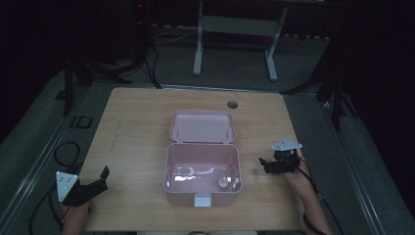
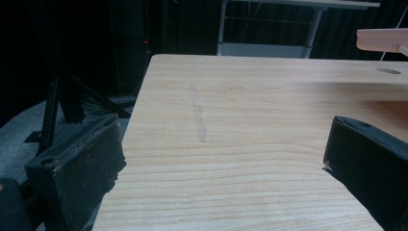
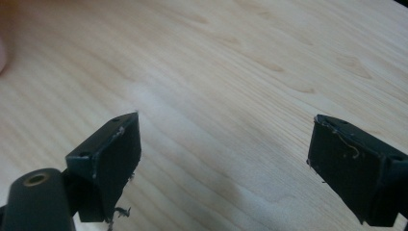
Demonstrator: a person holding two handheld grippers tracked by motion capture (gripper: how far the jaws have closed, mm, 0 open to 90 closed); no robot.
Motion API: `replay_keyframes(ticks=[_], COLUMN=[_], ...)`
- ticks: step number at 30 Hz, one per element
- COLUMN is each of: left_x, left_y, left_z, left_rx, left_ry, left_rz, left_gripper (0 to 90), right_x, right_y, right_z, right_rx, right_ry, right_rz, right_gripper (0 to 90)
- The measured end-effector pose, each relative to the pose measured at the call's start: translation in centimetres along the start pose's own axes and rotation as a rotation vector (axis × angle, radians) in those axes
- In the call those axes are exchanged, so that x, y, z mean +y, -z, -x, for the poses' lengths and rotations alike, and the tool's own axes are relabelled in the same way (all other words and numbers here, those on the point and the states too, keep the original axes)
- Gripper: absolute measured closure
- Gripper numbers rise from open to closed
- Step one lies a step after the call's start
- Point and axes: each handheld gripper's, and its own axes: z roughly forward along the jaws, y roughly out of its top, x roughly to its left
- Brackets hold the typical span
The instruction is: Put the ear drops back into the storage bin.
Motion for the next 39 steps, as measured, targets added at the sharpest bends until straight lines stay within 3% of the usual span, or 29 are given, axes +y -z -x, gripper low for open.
replay_keyframes(ticks=[1,2,3,6,14,16,23,25,30,35,39], left_x=[0.0,0.0,0.0,0.0,0.0,0.0,0.0,0.0,0.0,0.0,0.0], left_y=[0.0,0.0,0.0,0.0,0.0,0.0,0.0,0.0,0.0,0.0,0.0], left_z=[0.0,0.0,0.0,0.0,0.0,0.0,0.1,0.1,0.1,0.0,0.1], left_rx=[0.000,-0.001,-0.001,0.000,0.001,0.002,0.004,0.002,0.003,-0.002,-0.002], left_ry=[0.001,0.001,0.001,0.001,0.000,0.001,-0.006,-0.002,-0.007,0.001,-0.005], left_rz=[-0.001,-0.002,-0.002,0.000,-0.002,-0.001,-0.001,-0.003,0.002,-0.002,-0.002], left_gripper=[0.5,0.5,0.5,0.5,0.5,0.5,0.5,0.5,0.5,0.5,0.5], right_x=[-0.2,-0.6,-0.6,-1.4,-2.2,-2.7,-3.4,-4.0,-4.8,-5.3,-5.6], right_y=[0.0,0.1,0.1,0.2,0.5,0.5,0.7,0.9,1.4,1.7,1.7], right_z=[0.0,0.1,0.1,0.3,0.4,0.5,0.7,0.9,1.1,1.3,1.7], right_rx=[-0.010,-0.028,-0.028,-0.087,-0.120,-0.130,-0.128,-0.151,-0.104,-0.120,-0.097], right_ry=[-0.022,-0.076,-0.076,-0.168,-0.254,-0.300,-0.335,-0.370,-0.416,-0.419,-0.453], right_rz=[0.019,0.068,0.068,0.138,0.211,0.240,0.278,0.309,0.364,0.361,0.373], right_gripper=[11.2,11.2,11.2,11.2,11.2,11.2,11.2,11.2,11.2,11.2,11.2])
